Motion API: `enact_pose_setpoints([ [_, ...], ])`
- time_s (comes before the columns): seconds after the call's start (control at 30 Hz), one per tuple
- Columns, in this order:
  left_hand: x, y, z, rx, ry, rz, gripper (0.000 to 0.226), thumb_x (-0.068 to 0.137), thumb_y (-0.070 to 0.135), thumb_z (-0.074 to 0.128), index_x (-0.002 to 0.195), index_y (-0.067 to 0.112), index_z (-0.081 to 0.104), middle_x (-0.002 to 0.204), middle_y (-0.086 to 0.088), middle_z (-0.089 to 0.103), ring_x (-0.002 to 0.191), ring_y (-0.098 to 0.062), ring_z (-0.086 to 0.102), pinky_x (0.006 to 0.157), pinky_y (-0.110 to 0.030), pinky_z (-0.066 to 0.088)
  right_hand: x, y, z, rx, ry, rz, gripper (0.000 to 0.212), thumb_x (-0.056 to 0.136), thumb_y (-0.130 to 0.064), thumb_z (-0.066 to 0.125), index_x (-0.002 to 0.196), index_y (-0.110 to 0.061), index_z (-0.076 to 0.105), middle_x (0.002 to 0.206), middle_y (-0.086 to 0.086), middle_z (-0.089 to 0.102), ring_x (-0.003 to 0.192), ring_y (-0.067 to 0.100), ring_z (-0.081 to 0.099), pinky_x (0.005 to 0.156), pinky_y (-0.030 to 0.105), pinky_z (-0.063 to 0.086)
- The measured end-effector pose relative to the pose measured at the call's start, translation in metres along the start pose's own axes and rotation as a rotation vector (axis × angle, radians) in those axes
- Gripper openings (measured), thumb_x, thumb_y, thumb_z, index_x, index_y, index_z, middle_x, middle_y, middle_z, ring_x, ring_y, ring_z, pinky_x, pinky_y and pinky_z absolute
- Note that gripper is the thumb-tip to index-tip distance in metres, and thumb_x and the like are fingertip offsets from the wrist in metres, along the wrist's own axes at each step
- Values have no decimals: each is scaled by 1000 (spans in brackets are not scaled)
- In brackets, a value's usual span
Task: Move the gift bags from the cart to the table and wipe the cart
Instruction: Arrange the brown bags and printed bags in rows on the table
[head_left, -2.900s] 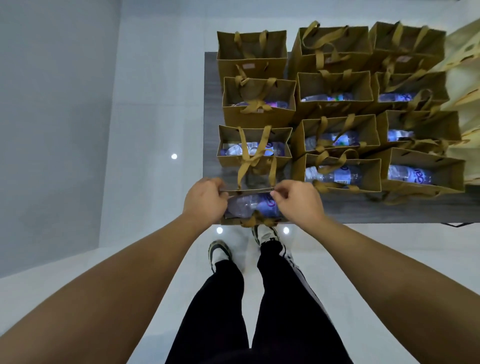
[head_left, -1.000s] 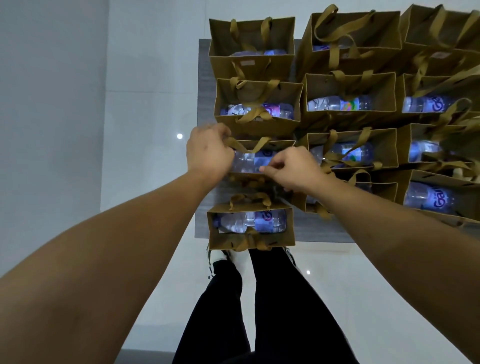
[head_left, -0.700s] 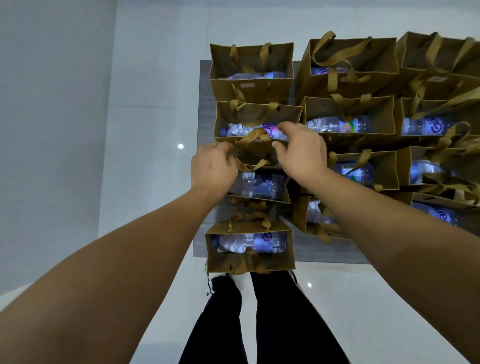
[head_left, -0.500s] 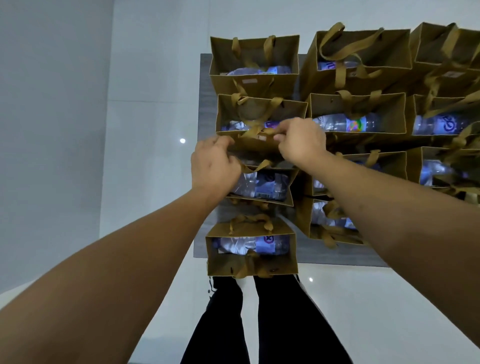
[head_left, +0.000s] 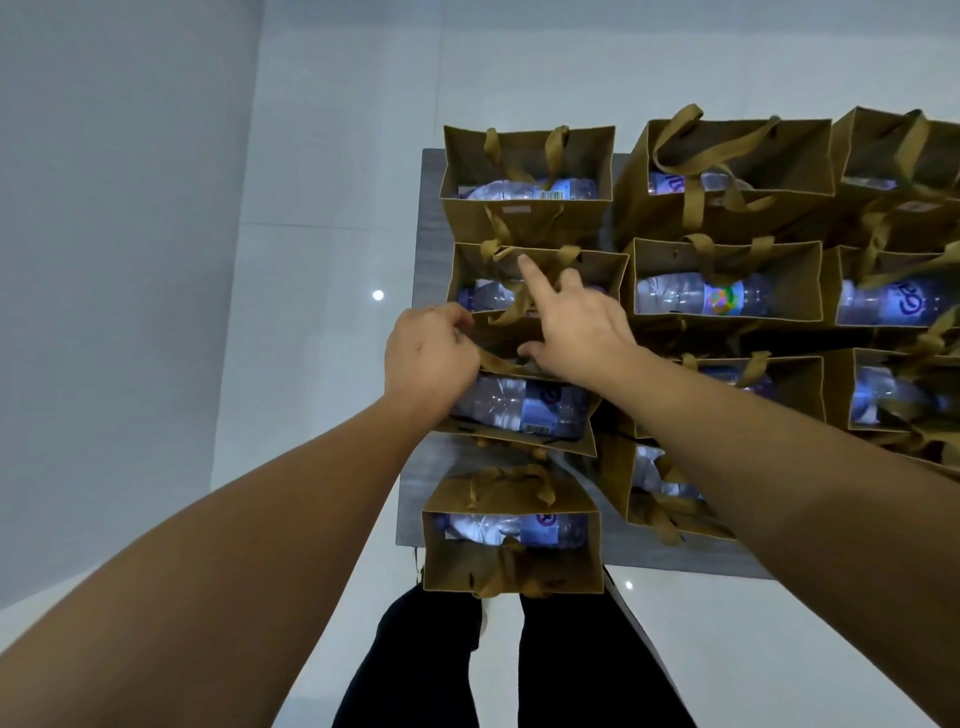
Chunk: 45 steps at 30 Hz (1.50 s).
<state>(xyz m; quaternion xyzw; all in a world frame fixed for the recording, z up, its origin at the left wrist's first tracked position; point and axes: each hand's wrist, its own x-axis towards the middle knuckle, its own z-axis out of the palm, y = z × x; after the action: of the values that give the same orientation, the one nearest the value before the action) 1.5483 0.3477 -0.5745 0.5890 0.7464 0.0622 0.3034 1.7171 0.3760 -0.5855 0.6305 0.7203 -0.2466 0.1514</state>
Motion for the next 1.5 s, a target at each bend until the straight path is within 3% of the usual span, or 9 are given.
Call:
enact_pose_setpoints([
  [0.23, 31, -1, -16, -33, 40, 88, 30, 92, 11, 51, 107, 23, 74, 107, 2, 70, 98, -18, 60, 84, -33, 54, 38, -2, -7, 118, -252, 114, 84, 85, -61, 63, 154, -32, 25, 125, 9, 60, 114, 34, 58, 87, 41, 48],
  [0.33, 49, -6, -19, -23, 30, 124, 29, 94, 11, 51, 109, 20, 74, 109, 0, 71, 101, -18, 59, 83, -29, 50, 44, -5, -11, 154, -333, 155, 55, 81, -61, 67, 122, -26, 57, 103, 0, 62, 94, 27, 59, 77, 37, 47],
  [0.43, 66, -8, -24, -15, 1, 162, 26, 96, 13, 52, 110, 19, 73, 110, -2, 70, 98, -16, 58, 78, -26, 43, 42, -9, -12, 136, -267, 179, 29, 83, -45, 75, 95, -21, 65, 86, -1, 59, 81, 22, 57, 70, 36, 48],
  [0.67, 88, -10, -48, 26, -111, 272, 29, 95, 12, 52, 116, 16, 72, 116, -7, 69, 105, -24, 61, 84, -32, 48, 15, -23, -18, 266, -101, 259, 24, 81, -37, 80, 90, -20, 67, 84, -1, 63, 84, 21, 63, 76, 39, 56],
  [0.87, 117, 8, -61, 113, -98, 476, 30, 94, 10, 54, 121, 14, 68, 118, -10, 66, 112, -27, 55, 91, -34, 48, 1, -37, -43, 446, 292, 265, 18, 83, -12, 70, 82, -23, 56, 86, -5, 57, 82, 17, 55, 71, 31, 45],
  [1.03, 147, 31, -57, 215, -70, 733, 43, 83, 1, 63, 126, 6, 63, 129, -15, 58, 118, -33, 48, 94, -43, 50, 4, -38, -40, 360, 707, 415, 15, 90, -19, 68, 79, -13, 60, 94, 5, 49, 86, 19, 44, 68, 32, 36],
  [1.13, 166, 43, -50, 367, -133, 838, 52, 81, 8, 70, 132, 7, 58, 135, -15, 54, 123, -33, 47, 99, -42, 47, 7, -37, -28, 422, 841, 322, 22, 91, -15, 66, 71, -12, 57, 81, 5, 53, 80, 22, 48, 69, 33, 39],
  [1.33, 194, 59, -32, 745, -130, 910, 49, 82, 36, 73, 126, 21, 60, 148, -13, 36, 135, -36, 32, 113, -53, 29, 8, -42, -11, 623, 751, 272, 22, 81, -7, 72, 73, -14, 53, 60, -4, 51, 57, 16, 51, 59, 31, 45],
  [1.5, 208, 70, -26, 876, -233, 797, 27, 96, 35, 56, 116, 23, 69, 121, -9, 52, 116, -32, 49, 101, -49, 36, 7, -38, -11, 670, 655, 293, 18, 68, -8, 66, 75, -16, 52, 57, -2, 50, 53, 20, 49, 54, 30, 43],
])
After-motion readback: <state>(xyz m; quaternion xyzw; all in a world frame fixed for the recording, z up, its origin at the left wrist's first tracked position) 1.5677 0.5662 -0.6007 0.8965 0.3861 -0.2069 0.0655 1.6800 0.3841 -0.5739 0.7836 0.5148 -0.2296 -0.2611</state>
